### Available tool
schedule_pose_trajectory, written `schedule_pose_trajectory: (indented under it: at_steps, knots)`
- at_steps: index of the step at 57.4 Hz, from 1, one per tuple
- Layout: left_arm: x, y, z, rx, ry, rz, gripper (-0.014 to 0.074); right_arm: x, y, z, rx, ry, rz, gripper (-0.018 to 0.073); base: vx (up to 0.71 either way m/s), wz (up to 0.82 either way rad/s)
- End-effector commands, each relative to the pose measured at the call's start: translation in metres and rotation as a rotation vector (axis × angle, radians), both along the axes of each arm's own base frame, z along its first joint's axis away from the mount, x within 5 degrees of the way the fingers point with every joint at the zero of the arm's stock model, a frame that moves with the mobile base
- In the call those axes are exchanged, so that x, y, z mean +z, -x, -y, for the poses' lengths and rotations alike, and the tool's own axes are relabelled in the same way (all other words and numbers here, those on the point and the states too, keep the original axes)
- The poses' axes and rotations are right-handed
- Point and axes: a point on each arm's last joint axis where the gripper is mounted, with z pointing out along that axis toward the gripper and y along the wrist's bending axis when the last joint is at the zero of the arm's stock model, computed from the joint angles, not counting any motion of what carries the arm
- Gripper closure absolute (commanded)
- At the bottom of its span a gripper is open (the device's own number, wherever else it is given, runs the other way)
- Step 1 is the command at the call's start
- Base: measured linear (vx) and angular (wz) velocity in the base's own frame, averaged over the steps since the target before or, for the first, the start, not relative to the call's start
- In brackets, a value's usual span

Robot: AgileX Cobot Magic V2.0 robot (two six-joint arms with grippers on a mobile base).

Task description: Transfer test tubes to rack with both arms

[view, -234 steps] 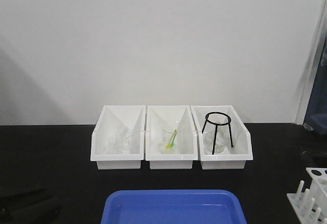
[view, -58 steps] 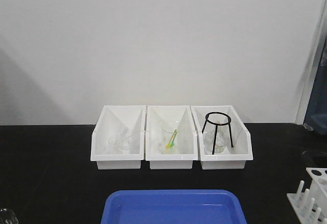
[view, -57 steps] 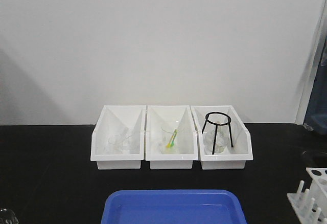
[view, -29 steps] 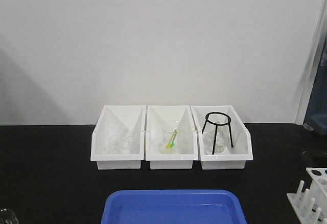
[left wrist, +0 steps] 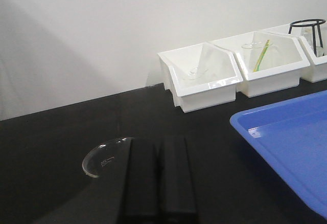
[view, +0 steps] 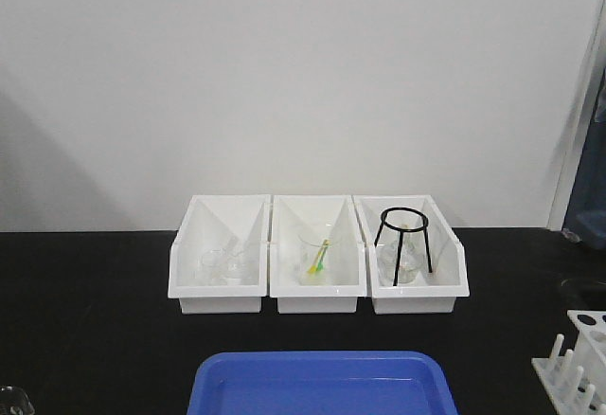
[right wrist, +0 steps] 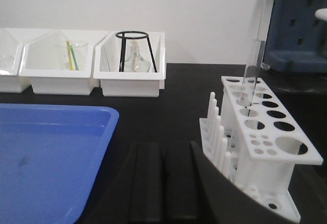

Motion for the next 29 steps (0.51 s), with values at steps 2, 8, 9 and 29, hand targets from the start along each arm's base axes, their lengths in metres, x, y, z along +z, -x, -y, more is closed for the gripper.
schedule_pose_trajectory:
  at_steps: [2, 8, 9, 29]
  knots:
    - [-0.0011, 0.0003, -0.0013, 0.014, 0.019, 0.067, 0.0617, 0.0033, -0.0003, 0.0001, -0.003, 0.004, 0.068, 0.0566, 0.0, 0.0]
    - [-0.0011, 0.0003, -0.0013, 0.014, 0.019, 0.067, 0.0617, 0.0033, -0.0003, 0.0001, -0.004, 0.003, 0.067, 0.0566, 0.0, 0.0]
    - [-0.0011, 0.0003, -0.0013, 0.014, 0.019, 0.067, 0.0617, 0.0033, -0.0003, 0.0001, -0.004, 0.003, 0.067, 0.0566, 0.0, 0.0]
    - [-0.0011, 0.0003, -0.0013, 0.014, 0.019, 0.067, 0.0617, 0.0033, -0.0003, 0.0001, -0.004, 0.003, 0.067, 0.0566, 0.0, 0.0]
